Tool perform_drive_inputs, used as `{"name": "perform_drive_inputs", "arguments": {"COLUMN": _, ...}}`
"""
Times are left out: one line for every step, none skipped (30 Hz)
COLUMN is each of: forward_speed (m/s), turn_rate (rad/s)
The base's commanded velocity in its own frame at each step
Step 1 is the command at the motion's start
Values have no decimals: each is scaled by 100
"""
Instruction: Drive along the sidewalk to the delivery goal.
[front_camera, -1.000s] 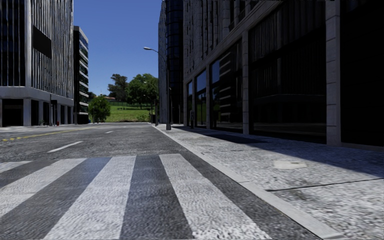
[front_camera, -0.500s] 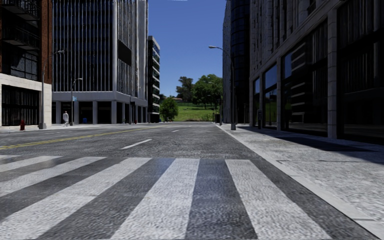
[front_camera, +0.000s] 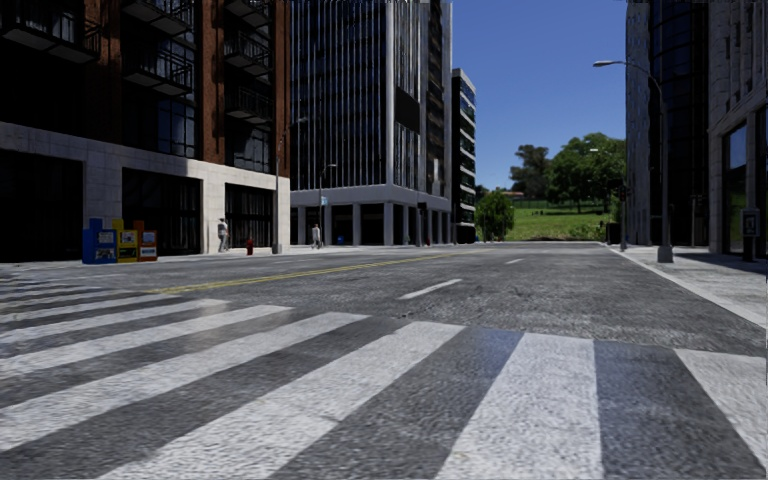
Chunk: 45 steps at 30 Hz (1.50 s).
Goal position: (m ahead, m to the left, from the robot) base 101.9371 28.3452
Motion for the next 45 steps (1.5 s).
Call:
{"name": "perform_drive_inputs", "arguments": {"forward_speed": 120, "turn_rate": 91}}
{"name": "perform_drive_inputs", "arguments": {"forward_speed": 120, "turn_rate": 91}}
{"name": "perform_drive_inputs", "arguments": {"forward_speed": 120, "turn_rate": 90}}
{"name": "perform_drive_inputs", "arguments": {"forward_speed": 120, "turn_rate": 90}}
{"name": "perform_drive_inputs", "arguments": {"forward_speed": 120, "turn_rate": 90}}
{"name": "perform_drive_inputs", "arguments": {"forward_speed": 120, "turn_rate": 90}}
{"name": "perform_drive_inputs", "arguments": {"forward_speed": 120, "turn_rate": 90}}
{"name": "perform_drive_inputs", "arguments": {"forward_speed": 120, "turn_rate": 90}}
{"name": "perform_drive_inputs", "arguments": {"forward_speed": 127, "turn_rate": 90}}
{"name": "perform_drive_inputs", "arguments": {"forward_speed": 127, "turn_rate": 90}}
{"name": "perform_drive_inputs", "arguments": {"forward_speed": 200, "turn_rate": 89}}
{"name": "perform_drive_inputs", "arguments": {"forward_speed": 200, "turn_rate": 89}}
{"name": "perform_drive_inputs", "arguments": {"forward_speed": 200, "turn_rate": 89}}
{"name": "perform_drive_inputs", "arguments": {"forward_speed": 200, "turn_rate": 89}}
{"name": "perform_drive_inputs", "arguments": {"forward_speed": 200, "turn_rate": 89}}
{"name": "perform_drive_inputs", "arguments": {"forward_speed": 200, "turn_rate": 89}}
{"name": "perform_drive_inputs", "arguments": {"forward_speed": 200, "turn_rate": 89}}
{"name": "perform_drive_inputs", "arguments": {"forward_speed": 200, "turn_rate": 89}}
{"name": "perform_drive_inputs", "arguments": {"forward_speed": 200, "turn_rate": 89}}
{"name": "perform_drive_inputs", "arguments": {"forward_speed": 200, "turn_rate": 88}}
{"name": "perform_drive_inputs", "arguments": {"forward_speed": 200, "turn_rate": 86}}
{"name": "perform_drive_inputs", "arguments": {"forward_speed": 200, "turn_rate": 86}}
{"name": "perform_drive_inputs", "arguments": {"forward_speed": 200, "turn_rate": 84}}
{"name": "perform_drive_inputs", "arguments": {"forward_speed": 200, "turn_rate": 83}}
{"name": "perform_drive_inputs", "arguments": {"forward_speed": 200, "turn_rate": 83}}
{"name": "perform_drive_inputs", "arguments": {"forward_speed": 200, "turn_rate": 83}}
{"name": "perform_drive_inputs", "arguments": {"forward_speed": 200, "turn_rate": 83}}
{"name": "perform_drive_inputs", "arguments": {"forward_speed": 200, "turn_rate": 83}}
{"name": "perform_drive_inputs", "arguments": {"forward_speed": 200, "turn_rate": 82}}
{"name": "perform_drive_inputs", "arguments": {"forward_speed": 200, "turn_rate": 81}}
{"name": "perform_drive_inputs", "arguments": {"forward_speed": 200, "turn_rate": 80}}
{"name": "perform_drive_inputs", "arguments": {"forward_speed": 200, "turn_rate": 78}}
{"name": "perform_drive_inputs", "arguments": {"forward_speed": 200, "turn_rate": 78}}
{"name": "perform_drive_inputs", "arguments": {"forward_speed": 200, "turn_rate": 77}}
{"name": "perform_drive_inputs", "arguments": {"forward_speed": 200, "turn_rate": 77}}
{"name": "perform_drive_inputs", "arguments": {"forward_speed": 200, "turn_rate": 77}}
{"name": "perform_drive_inputs", "arguments": {"forward_speed": 200, "turn_rate": 74}}
{"name": "perform_drive_inputs", "arguments": {"forward_speed": 200, "turn_rate": 54}}
{"name": "perform_drive_inputs", "arguments": {"forward_speed": 200, "turn_rate": 54}}
{"name": "perform_drive_inputs", "arguments": {"forward_speed": 200, "turn_rate": 0}}
{"name": "perform_drive_inputs", "arguments": {"forward_speed": 200, "turn_rate": 0}}
{"name": "perform_drive_inputs", "arguments": {"forward_speed": 200, "turn_rate": 0}}
{"name": "perform_drive_inputs", "arguments": {"forward_speed": 200, "turn_rate": 0}}
{"name": "perform_drive_inputs", "arguments": {"forward_speed": 200, "turn_rate": 0}}
{"name": "perform_drive_inputs", "arguments": {"forward_speed": 200, "turn_rate": 0}}
